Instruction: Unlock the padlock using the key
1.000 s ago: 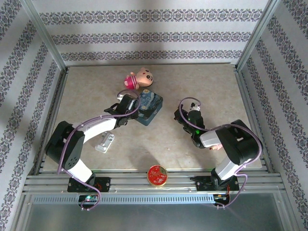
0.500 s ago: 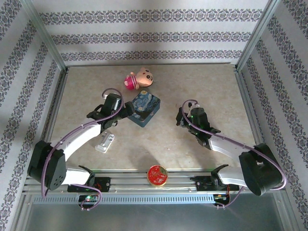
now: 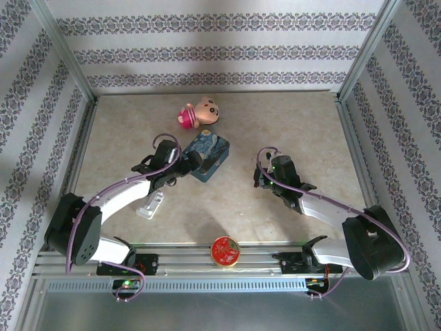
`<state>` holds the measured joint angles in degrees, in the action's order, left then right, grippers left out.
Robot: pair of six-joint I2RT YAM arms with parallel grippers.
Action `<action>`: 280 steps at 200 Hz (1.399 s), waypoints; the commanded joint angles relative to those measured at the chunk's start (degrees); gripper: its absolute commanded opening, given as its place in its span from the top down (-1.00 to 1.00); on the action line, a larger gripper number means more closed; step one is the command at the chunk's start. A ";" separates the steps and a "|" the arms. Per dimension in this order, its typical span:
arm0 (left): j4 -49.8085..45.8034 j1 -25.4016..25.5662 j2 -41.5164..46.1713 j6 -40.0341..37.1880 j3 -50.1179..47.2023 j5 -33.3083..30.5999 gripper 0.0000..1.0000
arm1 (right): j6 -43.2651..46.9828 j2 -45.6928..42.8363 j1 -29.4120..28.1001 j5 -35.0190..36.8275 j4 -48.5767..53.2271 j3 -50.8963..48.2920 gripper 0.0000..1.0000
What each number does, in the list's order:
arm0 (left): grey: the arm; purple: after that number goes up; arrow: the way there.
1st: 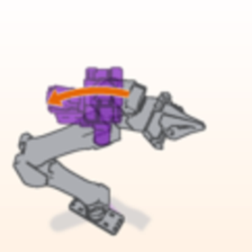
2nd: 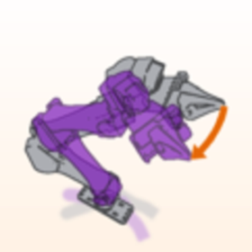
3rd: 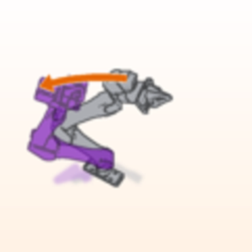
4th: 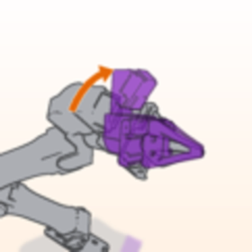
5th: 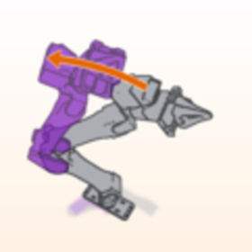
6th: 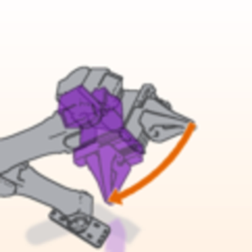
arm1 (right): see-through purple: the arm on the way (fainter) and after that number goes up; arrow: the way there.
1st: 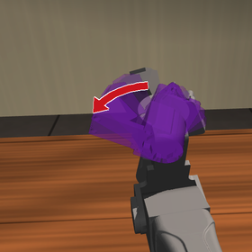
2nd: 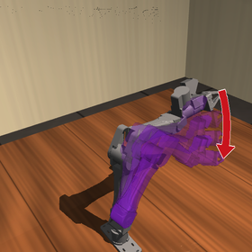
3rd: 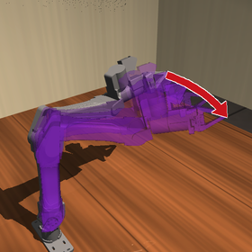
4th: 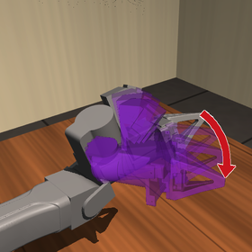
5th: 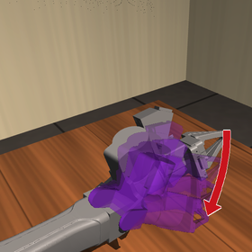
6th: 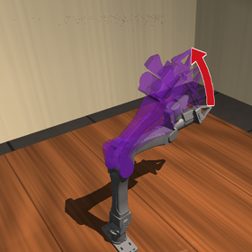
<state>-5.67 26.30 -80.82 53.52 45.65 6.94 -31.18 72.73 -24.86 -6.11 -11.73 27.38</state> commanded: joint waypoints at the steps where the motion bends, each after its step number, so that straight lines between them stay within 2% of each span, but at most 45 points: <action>1: 3.96 0.59 -1.81 1.81 0.59 1.50 -0.99 | 1.67 0.81 0.34 -0.75 -0.60 2.02 1.00; 50: 5.82 -0.23 -8.19 -0.38 4.45 0.34 -0.97 | 3.51 2.58 0.47 -2.62 -1.27 2.77 1.00; 87: 9.65 -2.12 -12.84 -1.93 6.85 1.44 -0.74 | 4.76 4.49 0.69 -3.99 -0.62 3.76 1.00; 103: 10.43 -3.12 -14.59 -3.54 8.69 1.73 -0.70 | 5.04 5.34 0.77 -4.00 -0.40 3.98 1.00; 148: 11.18 -5.80 -19.18 -6.99 14.50 3.04 -0.68 | 5.12 7.22 0.96 -4.35 -0.56 4.31 1.00; 217: 14.88 -6.97 -26.96 -6.80 21.41 8.51 -0.66 | 5.51 9.20 1.70 -4.35 -1.27 4.81 1.00; 280: 14.73 -8.11 -27.74 -6.91 23.67 9.39 -0.68 | 3.32 11.24 3.83 -2.36 -1.08 5.54 1.00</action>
<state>6.96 19.38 -108.18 47.77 67.13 15.07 -26.76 82.96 -22.00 -9.89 -11.81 31.11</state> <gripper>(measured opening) 0.838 0.042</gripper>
